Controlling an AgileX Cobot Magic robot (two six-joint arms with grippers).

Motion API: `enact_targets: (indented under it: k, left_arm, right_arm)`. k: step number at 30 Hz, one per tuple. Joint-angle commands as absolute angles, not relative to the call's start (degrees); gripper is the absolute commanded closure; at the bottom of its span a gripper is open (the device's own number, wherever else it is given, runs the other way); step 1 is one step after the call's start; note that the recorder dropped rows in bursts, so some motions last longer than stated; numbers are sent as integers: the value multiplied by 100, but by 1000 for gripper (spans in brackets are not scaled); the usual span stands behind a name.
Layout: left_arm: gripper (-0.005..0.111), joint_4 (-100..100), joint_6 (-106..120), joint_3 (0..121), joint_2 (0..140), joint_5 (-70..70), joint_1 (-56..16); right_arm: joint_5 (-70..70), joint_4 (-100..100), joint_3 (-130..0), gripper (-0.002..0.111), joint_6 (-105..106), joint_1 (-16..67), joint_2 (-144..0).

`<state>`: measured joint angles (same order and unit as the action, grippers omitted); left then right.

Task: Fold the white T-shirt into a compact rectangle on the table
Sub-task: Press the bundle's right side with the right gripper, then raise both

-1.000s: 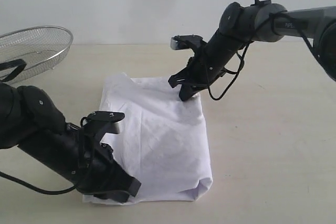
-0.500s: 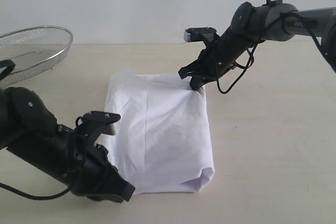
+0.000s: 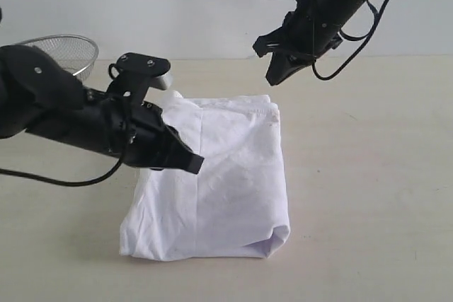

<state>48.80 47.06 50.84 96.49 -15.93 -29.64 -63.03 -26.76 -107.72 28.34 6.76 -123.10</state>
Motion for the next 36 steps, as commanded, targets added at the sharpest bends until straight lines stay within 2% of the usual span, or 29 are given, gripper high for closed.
enact_targets:
  k: [1,7,16,22,36]
  left_arm:
    - [102,4837,4968,5727,10242,-1223,-2806]
    - [102,4789,4997,6442,10926,-1550,-2209]
    - [102,4640,4997,7162,11857,-2209,-1635]
    - [102,4532,5039,7456,12274,-2244,-1531]
    - [102,4509,5018,7502,12426,-2384,-1375]
  right_arm:
    - [-6932,-2468,-10396,109,2677,868,-12015]
    - [-6681,-2403,-9090,109,2546,1275,-11242]
    - [-5363,-2197,-6897,109,2291,2067,-10352]
    - [-4512,-2159,-6268,109,2198,2304,-10351]
    - [-4145,-1894,-5737,109,1975,2304,-10780]
